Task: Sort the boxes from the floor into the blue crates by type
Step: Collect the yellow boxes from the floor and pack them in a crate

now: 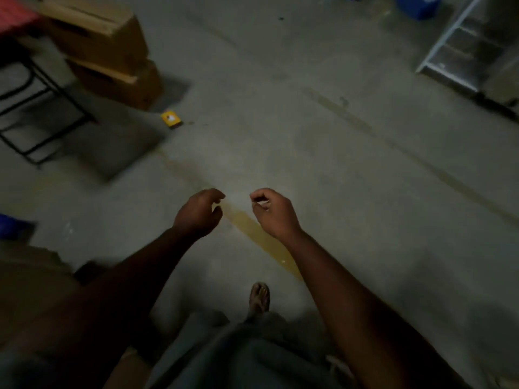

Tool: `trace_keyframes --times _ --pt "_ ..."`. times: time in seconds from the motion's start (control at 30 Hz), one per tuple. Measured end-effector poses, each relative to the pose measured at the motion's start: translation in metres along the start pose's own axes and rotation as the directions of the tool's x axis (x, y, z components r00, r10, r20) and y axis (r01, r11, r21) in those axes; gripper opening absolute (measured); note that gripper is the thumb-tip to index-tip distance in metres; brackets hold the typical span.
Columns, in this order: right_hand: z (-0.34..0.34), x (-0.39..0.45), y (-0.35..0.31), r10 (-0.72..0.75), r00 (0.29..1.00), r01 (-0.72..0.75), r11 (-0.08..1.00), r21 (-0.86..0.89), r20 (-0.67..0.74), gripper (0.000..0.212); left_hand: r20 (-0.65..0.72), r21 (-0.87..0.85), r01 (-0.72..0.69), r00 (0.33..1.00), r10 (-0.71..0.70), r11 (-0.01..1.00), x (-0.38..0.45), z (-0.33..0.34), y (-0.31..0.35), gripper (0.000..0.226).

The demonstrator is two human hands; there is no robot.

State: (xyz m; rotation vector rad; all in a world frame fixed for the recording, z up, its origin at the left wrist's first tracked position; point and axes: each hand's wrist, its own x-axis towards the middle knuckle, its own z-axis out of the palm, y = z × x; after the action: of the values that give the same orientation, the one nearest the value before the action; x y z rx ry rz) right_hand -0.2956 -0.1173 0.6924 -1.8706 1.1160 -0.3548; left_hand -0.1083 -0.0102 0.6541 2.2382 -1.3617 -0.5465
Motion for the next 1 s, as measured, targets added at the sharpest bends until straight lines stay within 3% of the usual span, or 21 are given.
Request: trace_keyframes --times 0.3,0.5,0.73,0.9,1.0 --pt "0.026 0.187 -0.048 -0.090 0.966 0.108 0.992 -0.064 0.240 0.016 -0.135 -0.085 0.239 0.959 -0.249 0.967 0.122 -0.035 -0.040 0.036" --pt "0.075 0.345 -0.095 -0.152 0.913 0.228 0.959 -0.167 0.378 0.017 -0.172 -0.216 0.321 0.917 -0.360 0.922 0.246 -0.063 -0.101 0.034" --pt "0.125 0.506 -0.139 -0.057 0.909 0.152 0.968 -0.202 0.413 0.017 -0.105 -0.283 0.434 0.873 -0.477 0.855 0.381 -0.111 -0.185 0.033" --pt "0.154 0.608 -0.181 0.015 0.948 0.052 0.978 -0.203 0.317 0.017 -0.090 -0.278 0.473 0.854 -0.513 0.836 0.477 -0.164 -0.226 0.031" --pt "0.182 0.676 -0.200 0.034 0.944 0.036 0.978 -0.206 0.329 0.016 -0.095 -0.268 0.490 0.843 -0.529 0.829 0.540 -0.185 -0.256 0.033"
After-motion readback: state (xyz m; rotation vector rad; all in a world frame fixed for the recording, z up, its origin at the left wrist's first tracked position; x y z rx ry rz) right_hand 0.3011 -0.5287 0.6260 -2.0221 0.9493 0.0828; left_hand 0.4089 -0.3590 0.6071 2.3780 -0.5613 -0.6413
